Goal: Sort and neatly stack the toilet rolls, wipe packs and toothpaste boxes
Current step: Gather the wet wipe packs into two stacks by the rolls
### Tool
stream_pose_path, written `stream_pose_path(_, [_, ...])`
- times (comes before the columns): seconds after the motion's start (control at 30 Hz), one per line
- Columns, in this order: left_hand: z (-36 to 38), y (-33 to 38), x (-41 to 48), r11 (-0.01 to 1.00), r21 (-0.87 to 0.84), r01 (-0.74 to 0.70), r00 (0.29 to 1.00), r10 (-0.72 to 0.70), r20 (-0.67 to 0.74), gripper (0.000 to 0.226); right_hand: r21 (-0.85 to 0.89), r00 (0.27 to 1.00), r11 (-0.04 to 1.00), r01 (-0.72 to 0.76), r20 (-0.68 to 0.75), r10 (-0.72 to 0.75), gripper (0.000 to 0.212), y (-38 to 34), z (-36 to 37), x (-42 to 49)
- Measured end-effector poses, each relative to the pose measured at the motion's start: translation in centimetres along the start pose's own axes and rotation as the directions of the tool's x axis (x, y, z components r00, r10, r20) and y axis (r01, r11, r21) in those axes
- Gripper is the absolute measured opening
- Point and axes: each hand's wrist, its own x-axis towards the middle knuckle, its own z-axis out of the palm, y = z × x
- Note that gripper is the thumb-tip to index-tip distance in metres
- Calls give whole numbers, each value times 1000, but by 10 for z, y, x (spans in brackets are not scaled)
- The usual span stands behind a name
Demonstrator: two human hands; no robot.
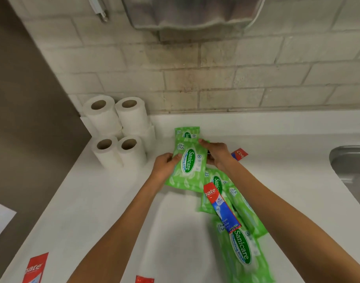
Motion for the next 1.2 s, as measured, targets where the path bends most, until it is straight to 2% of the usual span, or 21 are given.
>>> stream_pose_path(0.13, [4,1,25,999,36,11,989,-6,-147,44,-60,1000,998,-9,-28,7,41,-2,3,22])
stream_pose_path(0.23, [9,10,48,996,86,8,972,13,-234,49,-81,998,996,19,-56,-24,27,-5,1,40])
stream_pose_path(0.37, [18,18,81,994,104,18,958,13,-287,40,-126,992,990,63,-98,-76,18,-5,-6,62])
stream_pose_path(0.53, [29,18,106,988,152,12,950,36,-309,34,-233,987,967,107,-93,-132,31,-1,-12,77])
stream_pose_path(0.63, [33,18,107,983,182,4,948,54,-313,21,-276,987,955,109,-83,-136,32,2,-10,82])
stream_pose_path(0.73, [35,12,108,972,236,1,950,73,-303,42,-299,990,950,95,-69,-120,32,7,-7,83])
stream_pose_path(0.8, [35,8,105,957,286,-55,945,142,-294,51,-309,991,947,91,-65,-116,31,12,-4,83])
stream_pose_path(0.87, [35,5,99,908,391,-149,931,262,-256,57,-312,990,946,92,-76,-121,31,15,-1,83])
stream_pose_path(0.97, [37,2,86,745,607,-277,918,392,-61,65,-322,986,942,95,-100,-133,31,18,2,85])
stream_pose_path(1.03, [40,-1,79,622,704,-342,910,405,85,71,-328,984,940,94,-111,-138,29,20,2,85])
stream_pose_path(1.1, [42,-5,75,526,768,-366,906,390,164,82,-326,983,941,90,-125,-138,28,21,3,85])
stream_pose_path(1.2, [42,-11,74,486,803,-346,920,344,189,90,-306,983,948,86,-128,-131,26,21,4,86])
